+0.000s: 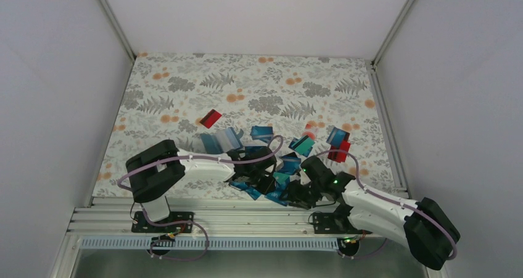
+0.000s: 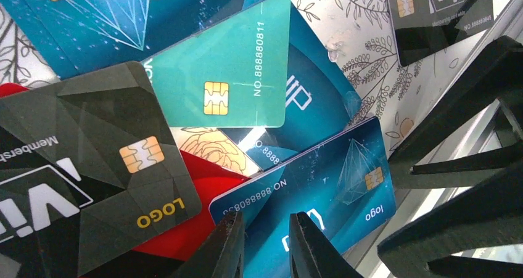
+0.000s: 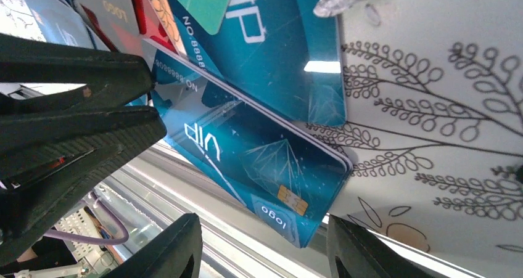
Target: Put the credit cards into the card holder
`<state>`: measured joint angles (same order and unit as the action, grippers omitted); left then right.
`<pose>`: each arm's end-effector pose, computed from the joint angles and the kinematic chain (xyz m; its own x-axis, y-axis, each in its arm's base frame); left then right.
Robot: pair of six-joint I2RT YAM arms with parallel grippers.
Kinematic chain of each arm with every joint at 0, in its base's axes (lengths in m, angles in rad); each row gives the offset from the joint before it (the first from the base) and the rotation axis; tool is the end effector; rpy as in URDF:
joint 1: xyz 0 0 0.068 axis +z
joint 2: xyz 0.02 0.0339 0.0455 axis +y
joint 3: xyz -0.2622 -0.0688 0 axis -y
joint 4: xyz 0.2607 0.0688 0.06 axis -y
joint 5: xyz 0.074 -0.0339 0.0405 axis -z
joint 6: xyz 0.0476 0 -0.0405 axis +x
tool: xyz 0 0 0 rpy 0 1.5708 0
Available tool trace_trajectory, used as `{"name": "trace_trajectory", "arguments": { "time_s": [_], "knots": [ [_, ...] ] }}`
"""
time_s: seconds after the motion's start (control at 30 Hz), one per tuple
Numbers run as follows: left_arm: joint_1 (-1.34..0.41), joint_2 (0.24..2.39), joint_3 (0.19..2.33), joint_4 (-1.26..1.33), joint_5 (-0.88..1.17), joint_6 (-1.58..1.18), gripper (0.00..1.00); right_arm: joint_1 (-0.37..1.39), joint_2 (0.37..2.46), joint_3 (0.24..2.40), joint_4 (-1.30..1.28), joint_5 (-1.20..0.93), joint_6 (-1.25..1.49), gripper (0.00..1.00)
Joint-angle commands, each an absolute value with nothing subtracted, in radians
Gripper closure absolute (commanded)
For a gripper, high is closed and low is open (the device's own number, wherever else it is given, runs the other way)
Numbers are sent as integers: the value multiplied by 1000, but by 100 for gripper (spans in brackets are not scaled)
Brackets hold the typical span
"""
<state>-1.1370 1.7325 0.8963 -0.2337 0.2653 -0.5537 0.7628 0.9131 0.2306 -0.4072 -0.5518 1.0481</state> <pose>0.1312 -0.3129 0.1138 -0.8019 0.5238 -0.2875 0.5959 0.6663 -0.4481 0.0933 0.1237 0.1016 -0.9817 0.0824 0.1717 0.1740 0.7544 0.6330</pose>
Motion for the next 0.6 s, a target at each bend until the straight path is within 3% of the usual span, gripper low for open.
{"name": "trace_trajectory", "arguments": {
  "time_s": [0.0,0.37,0.57],
  "knots": [
    [-1159,1724,860,-255,270,-570,80,764,945,260,-359,-539,1054,50],
    [-1169,1715,777,-90,359,-611,80,764,950,267,-282,-549,1060,64],
    [-1168,1740,777,59,431,-632,80,762,946,285,-241,-549,1054,65]
  ]
}}
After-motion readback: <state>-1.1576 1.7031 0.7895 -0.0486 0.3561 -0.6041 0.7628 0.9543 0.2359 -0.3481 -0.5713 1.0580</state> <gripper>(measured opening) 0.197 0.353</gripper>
